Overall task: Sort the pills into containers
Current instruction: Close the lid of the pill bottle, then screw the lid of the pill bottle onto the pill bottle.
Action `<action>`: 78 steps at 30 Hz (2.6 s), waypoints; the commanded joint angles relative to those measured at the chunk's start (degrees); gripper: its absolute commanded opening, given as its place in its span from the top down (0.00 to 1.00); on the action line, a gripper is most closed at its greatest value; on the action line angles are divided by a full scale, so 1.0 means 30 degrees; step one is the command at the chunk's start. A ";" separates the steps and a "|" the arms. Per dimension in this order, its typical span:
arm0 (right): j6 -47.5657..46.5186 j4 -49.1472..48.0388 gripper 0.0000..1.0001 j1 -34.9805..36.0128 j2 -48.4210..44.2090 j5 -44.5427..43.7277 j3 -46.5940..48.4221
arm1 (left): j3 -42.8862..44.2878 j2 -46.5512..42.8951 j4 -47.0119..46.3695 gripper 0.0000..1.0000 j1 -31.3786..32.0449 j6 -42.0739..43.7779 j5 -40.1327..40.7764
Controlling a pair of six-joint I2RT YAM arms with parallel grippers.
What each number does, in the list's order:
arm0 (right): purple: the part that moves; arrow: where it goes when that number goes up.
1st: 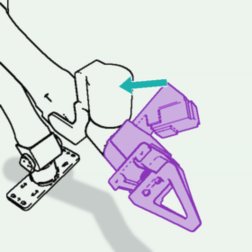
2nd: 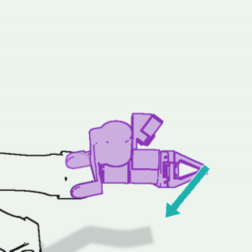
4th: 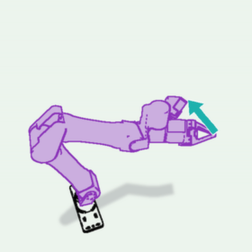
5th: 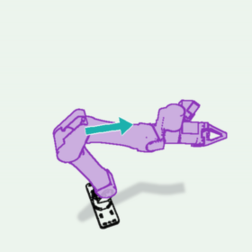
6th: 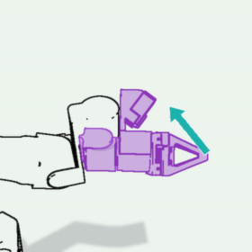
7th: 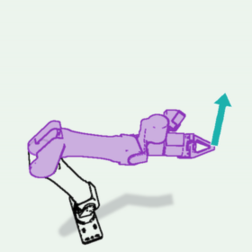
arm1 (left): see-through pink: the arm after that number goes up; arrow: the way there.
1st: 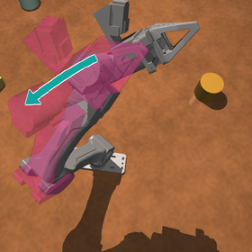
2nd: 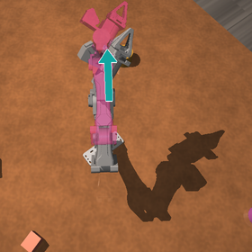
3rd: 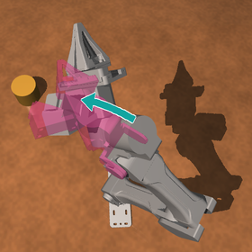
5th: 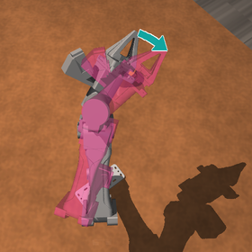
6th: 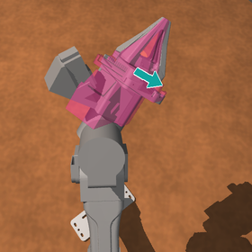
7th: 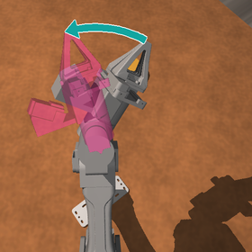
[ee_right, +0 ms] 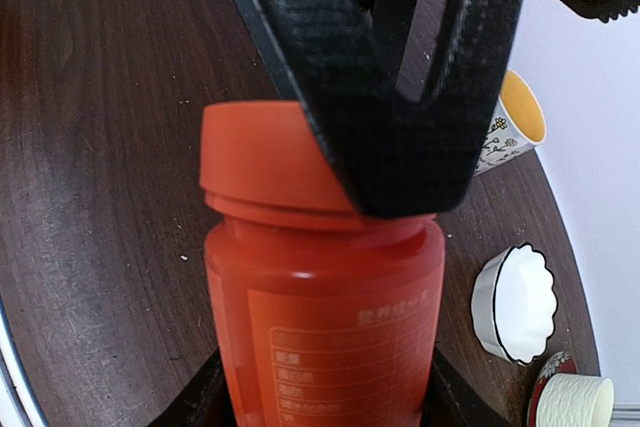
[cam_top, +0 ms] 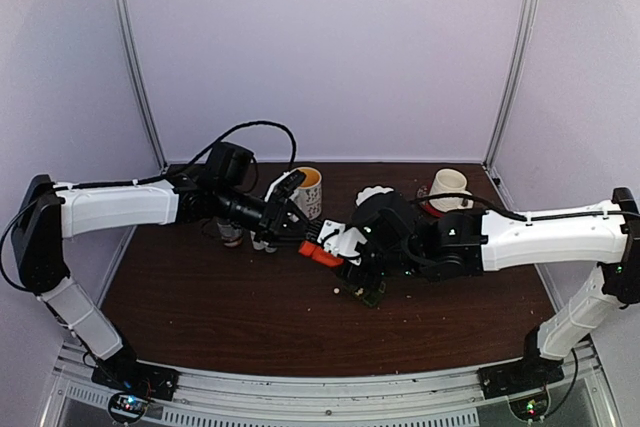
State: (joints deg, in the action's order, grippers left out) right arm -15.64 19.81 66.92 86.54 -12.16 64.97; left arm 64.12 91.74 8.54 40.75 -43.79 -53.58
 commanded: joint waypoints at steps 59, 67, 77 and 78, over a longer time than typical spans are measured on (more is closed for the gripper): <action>0.4228 0.0192 1.00 -0.5253 -0.3249 1.5279 0.0726 | -0.4000 -0.7702 -0.5766 0.03 0.1344 0.8671 0.4765; 0.1280 -0.1497 1.00 -0.3540 -0.4905 0.7952 -0.0972 | -0.1631 -0.6312 -0.2031 0.02 0.0078 0.1783 0.2105; -0.2543 0.0028 1.00 -0.1410 -0.3691 0.2634 0.0433 | 0.0193 -0.4699 0.0963 0.10 0.0068 -0.2517 0.1313; -0.2766 0.0132 1.00 -0.1211 -0.3525 0.2408 0.0642 | 0.0410 -0.4462 0.1311 0.09 0.0094 -0.2487 0.1184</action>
State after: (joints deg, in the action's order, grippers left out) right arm -18.50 18.98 61.58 74.46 3.14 63.40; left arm 60.05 77.78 6.92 41.19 -48.64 -48.88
